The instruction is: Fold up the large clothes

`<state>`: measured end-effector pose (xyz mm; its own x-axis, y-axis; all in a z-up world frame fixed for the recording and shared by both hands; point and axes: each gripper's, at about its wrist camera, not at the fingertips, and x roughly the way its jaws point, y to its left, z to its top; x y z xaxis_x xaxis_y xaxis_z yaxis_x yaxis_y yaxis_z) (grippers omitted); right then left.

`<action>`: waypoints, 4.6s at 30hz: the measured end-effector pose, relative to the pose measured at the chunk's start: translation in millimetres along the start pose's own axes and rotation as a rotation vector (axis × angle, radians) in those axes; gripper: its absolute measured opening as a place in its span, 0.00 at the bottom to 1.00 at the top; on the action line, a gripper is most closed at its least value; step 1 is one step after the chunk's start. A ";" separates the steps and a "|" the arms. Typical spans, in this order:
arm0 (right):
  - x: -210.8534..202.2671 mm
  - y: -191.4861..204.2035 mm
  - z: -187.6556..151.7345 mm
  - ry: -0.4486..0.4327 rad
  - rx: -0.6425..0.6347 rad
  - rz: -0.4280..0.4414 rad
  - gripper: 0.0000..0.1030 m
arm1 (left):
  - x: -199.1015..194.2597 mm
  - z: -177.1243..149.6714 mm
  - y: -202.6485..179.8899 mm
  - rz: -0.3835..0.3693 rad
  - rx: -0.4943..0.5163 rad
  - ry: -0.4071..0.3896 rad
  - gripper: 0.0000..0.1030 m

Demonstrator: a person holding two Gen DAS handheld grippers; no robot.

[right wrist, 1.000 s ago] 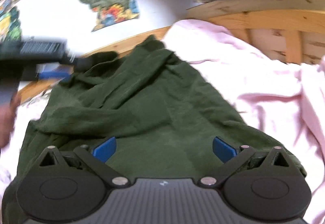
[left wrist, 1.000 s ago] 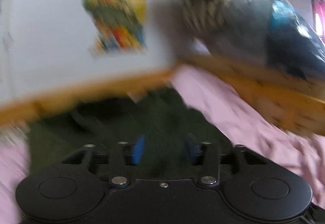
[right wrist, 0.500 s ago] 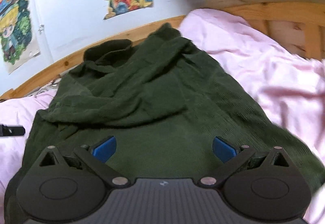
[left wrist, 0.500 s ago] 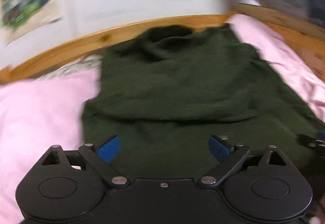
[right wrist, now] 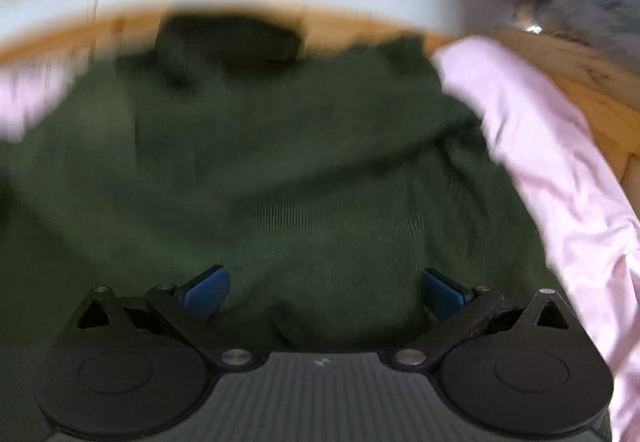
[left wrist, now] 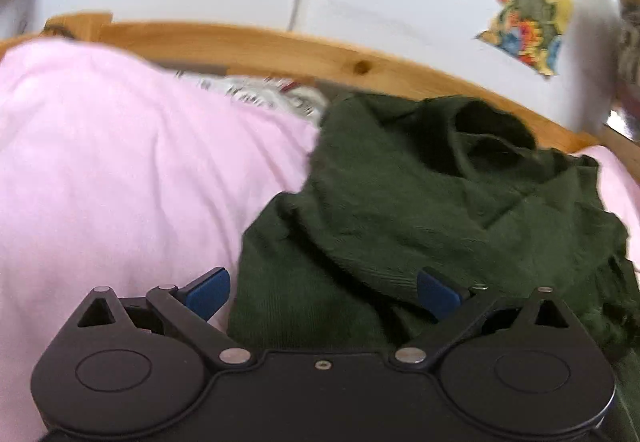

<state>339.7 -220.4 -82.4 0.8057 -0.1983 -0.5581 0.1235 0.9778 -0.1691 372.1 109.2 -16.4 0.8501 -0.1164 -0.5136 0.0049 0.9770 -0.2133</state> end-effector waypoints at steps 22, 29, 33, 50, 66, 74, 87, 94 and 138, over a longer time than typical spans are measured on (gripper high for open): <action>24.8 32.7 145.1 -0.022 -0.061 0.424 0.95 | 16.6 -14.6 -5.3 -0.137 -0.022 0.049 0.99; 40.2 61.9 116.6 0.093 -0.101 0.548 0.39 | 27.2 -12.6 8.8 -0.154 -0.101 0.098 0.97; 39.5 78.4 118.9 0.138 -0.133 0.626 0.08 | 23.5 -10.9 12.9 -0.219 -0.143 0.094 0.93; -11.1 91.9 93.1 -0.194 -0.381 0.188 0.49 | 23.4 -12.4 7.4 -0.116 -0.094 0.115 0.85; -50.2 38.7 47.2 -0.041 -0.270 0.222 0.76 | 14.8 -11.2 4.2 -0.158 -0.106 0.077 0.93; 15.6 -0.5 60.6 0.212 -0.165 0.343 0.07 | 13.3 -13.2 -2.5 -0.164 -0.067 0.073 0.97; -92.2 5.2 9.5 0.056 -0.204 0.249 0.44 | 4.7 -11.6 -7.1 -0.152 -0.035 0.051 0.99; -52.1 -28.1 61.2 -0.003 0.035 0.276 0.73 | 0.2 -14.3 -15.7 -0.156 0.018 0.044 0.99; -51.1 110.5 126.9 -0.415 -0.654 -0.095 0.05 | 12.3 7.5 28.6 -0.067 -0.181 0.044 0.99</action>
<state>385.7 -93.7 30.5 0.9756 -0.1110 -0.1893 -0.0603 0.6939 -0.7176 386.7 137.0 -22.7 0.8269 -0.1917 -0.5286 -0.0377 0.9191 -0.3923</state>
